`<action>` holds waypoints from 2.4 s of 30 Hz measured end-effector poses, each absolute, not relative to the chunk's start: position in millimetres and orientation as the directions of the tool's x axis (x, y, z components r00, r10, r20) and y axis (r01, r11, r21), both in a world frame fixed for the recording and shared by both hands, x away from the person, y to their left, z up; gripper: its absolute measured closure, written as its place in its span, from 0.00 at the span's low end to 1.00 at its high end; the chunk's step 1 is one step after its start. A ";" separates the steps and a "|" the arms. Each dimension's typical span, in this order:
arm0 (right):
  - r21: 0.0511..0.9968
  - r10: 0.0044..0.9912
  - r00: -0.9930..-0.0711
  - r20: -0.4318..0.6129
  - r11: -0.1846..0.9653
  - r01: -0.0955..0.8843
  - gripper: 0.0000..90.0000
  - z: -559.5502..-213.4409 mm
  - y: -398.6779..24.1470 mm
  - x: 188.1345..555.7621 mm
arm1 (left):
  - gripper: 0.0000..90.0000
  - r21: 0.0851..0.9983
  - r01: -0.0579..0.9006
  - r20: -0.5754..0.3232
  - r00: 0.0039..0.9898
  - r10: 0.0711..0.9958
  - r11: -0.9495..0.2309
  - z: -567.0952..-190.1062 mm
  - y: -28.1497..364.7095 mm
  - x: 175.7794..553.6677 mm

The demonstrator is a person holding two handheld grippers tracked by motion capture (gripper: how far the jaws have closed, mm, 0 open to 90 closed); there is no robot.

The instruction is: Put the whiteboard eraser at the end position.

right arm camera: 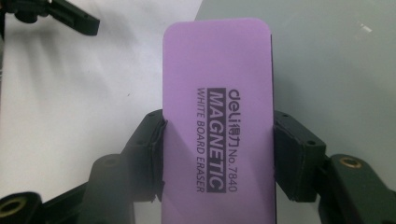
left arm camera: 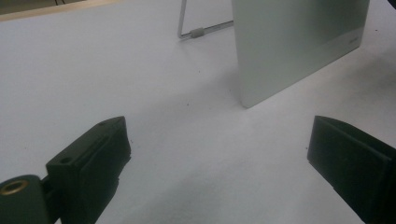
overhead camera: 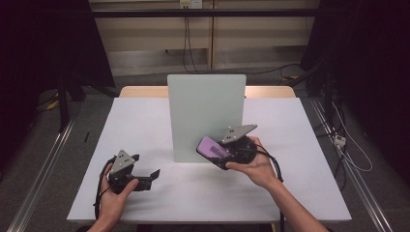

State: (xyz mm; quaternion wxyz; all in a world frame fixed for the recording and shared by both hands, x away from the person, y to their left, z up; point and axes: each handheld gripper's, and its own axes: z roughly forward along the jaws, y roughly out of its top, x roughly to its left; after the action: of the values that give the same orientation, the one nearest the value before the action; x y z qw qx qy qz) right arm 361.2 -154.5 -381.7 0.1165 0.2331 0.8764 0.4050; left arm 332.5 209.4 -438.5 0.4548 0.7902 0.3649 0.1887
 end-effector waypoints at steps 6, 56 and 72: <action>0.748 0.494 -0.870 0.002 0.576 0.329 0.46 -383.2 -161.2 356.0 | 0.06 0.858 0.405 -0.035 0.657 0.753 -0.314 -436.7 210.3 330.2; 0.555 0.306 -0.946 0.105 0.771 0.311 0.46 -415.9 -118.8 333.3 | 0.06 0.851 0.409 -0.033 0.670 0.742 -0.330 -437.8 208.1 332.7; 0.507 0.300 -0.948 0.110 0.803 0.313 0.46 -424.9 -110.4 337.3 | 0.06 0.850 0.409 -0.033 0.670 0.742 -0.332 -438.1 207.9 333.2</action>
State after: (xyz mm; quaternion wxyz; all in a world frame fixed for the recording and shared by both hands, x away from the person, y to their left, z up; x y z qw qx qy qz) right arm 337.3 -110.4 -424.9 -0.0120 0.1615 0.9495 0.2689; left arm 333.2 207.9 -438.1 0.4505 0.7949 0.3621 0.1845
